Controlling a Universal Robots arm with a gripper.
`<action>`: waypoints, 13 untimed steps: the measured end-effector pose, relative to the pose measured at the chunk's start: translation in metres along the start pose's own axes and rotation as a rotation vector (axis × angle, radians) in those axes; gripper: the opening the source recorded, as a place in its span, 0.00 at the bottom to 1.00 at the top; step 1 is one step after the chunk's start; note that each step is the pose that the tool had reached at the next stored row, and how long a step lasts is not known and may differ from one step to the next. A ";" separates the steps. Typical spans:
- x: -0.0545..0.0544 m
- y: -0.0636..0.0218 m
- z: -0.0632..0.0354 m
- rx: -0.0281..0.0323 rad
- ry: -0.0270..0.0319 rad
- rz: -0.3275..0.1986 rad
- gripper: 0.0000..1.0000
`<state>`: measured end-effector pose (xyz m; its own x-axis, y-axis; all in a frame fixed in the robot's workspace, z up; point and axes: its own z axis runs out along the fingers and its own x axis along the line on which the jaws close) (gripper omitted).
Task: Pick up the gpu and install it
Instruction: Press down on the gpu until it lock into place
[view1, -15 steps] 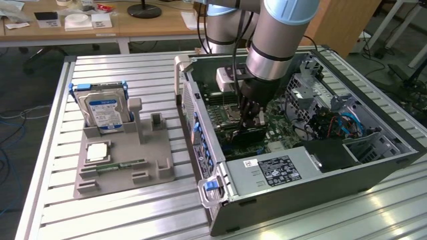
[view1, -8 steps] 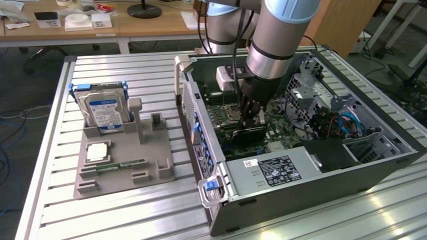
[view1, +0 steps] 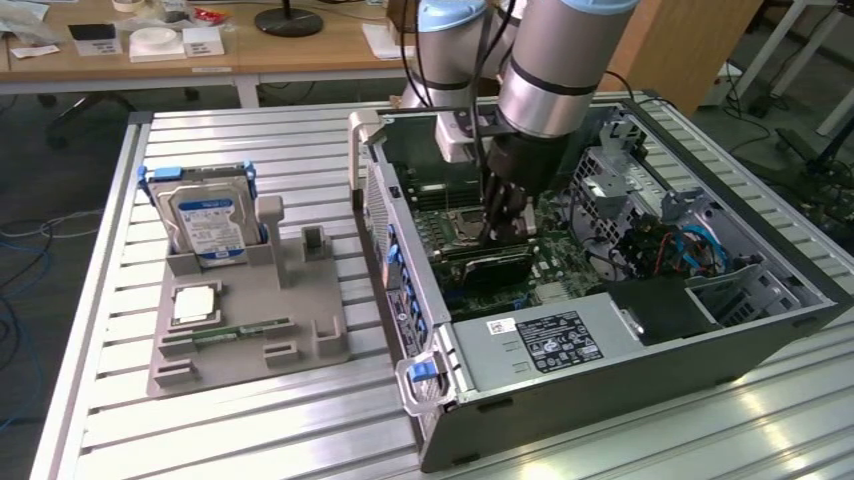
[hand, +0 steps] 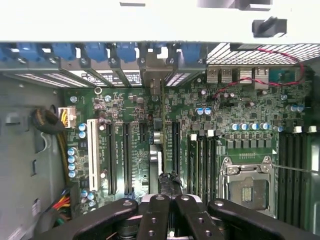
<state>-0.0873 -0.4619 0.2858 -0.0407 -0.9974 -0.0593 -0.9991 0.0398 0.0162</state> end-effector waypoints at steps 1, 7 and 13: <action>0.000 0.0001 -0.0023 0.0001 0.0013 0.000 0.11; -0.001 0.0003 -0.0154 0.0002 0.0035 0.000 0.11; -0.002 0.0001 -0.0253 0.0001 0.0052 0.000 0.11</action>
<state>-0.0870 -0.4619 0.3112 -0.0409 -0.9977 -0.0541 -0.9991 0.0401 0.0161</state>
